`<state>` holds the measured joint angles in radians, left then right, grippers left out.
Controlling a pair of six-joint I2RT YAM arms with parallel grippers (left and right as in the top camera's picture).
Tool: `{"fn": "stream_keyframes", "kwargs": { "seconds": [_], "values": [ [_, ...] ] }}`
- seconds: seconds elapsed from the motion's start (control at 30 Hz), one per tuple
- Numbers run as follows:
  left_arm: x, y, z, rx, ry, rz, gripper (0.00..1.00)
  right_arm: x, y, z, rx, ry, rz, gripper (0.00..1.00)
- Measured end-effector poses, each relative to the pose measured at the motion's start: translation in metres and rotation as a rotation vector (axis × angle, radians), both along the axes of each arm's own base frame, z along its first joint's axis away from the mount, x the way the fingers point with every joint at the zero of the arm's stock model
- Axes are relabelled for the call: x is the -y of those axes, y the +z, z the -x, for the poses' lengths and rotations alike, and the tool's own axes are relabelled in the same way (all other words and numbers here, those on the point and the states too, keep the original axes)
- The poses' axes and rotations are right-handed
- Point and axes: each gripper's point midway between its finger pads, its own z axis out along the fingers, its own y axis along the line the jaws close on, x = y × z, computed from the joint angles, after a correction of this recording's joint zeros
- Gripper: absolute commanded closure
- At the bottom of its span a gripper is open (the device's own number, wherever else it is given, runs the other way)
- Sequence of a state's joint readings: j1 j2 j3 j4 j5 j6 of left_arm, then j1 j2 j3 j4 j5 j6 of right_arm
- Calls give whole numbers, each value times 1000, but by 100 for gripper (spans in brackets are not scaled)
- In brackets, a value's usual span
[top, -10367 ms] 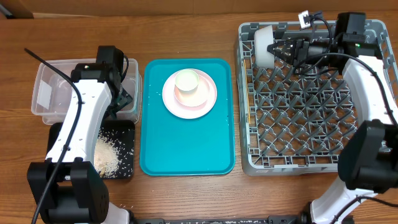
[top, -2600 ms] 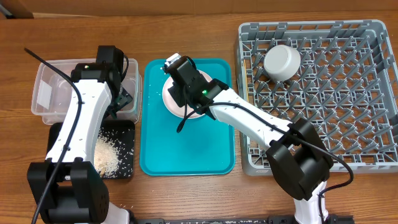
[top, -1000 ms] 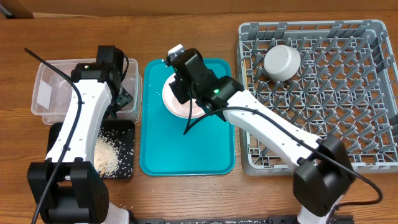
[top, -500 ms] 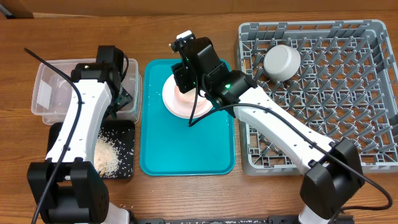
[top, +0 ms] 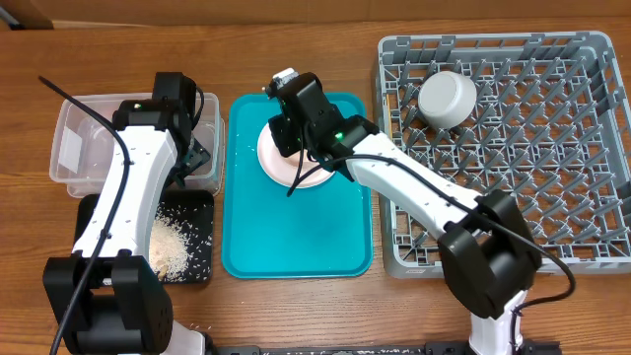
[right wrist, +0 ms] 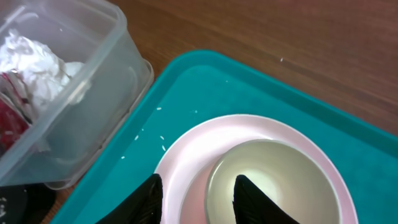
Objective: Sort waste into correct bins and load items into the dishwasher
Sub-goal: 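Lower the right gripper into the white cup and grasp its rim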
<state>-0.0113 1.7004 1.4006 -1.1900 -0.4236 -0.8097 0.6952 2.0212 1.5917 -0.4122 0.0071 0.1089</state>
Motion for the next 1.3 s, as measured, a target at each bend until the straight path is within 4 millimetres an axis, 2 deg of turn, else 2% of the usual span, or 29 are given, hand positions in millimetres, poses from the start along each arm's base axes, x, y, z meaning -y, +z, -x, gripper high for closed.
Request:
{"fn": "stream_keyframes", "kwargs": {
  "seconds": [0.1,0.37,0.53,0.73,0.9,1.0,1.1,1.3],
  "values": [
    [0,0,0,0,0,0,0,0,-10,0,-14,1,12,61],
    [0,0,0,0,0,0,0,0,-19,1,-30,0,24,62],
    [0,0,0,0,0,0,0,2,-34,3,-60,0,50,69],
    [0,0,0,0,0,0,0,6,-39,7,-82,1,68,74],
    [0,0,0,0,0,0,0,6,-40,8,-83,5,75,86],
    [0,0,0,0,0,0,0,6,-40,8,-82,6,76,89],
    [0,0,0,0,0,0,0,6,-39,6,-74,3,73,95],
    [0,0,0,0,0,0,0,8,-38,3,-58,-11,82,96]
  ]
}}
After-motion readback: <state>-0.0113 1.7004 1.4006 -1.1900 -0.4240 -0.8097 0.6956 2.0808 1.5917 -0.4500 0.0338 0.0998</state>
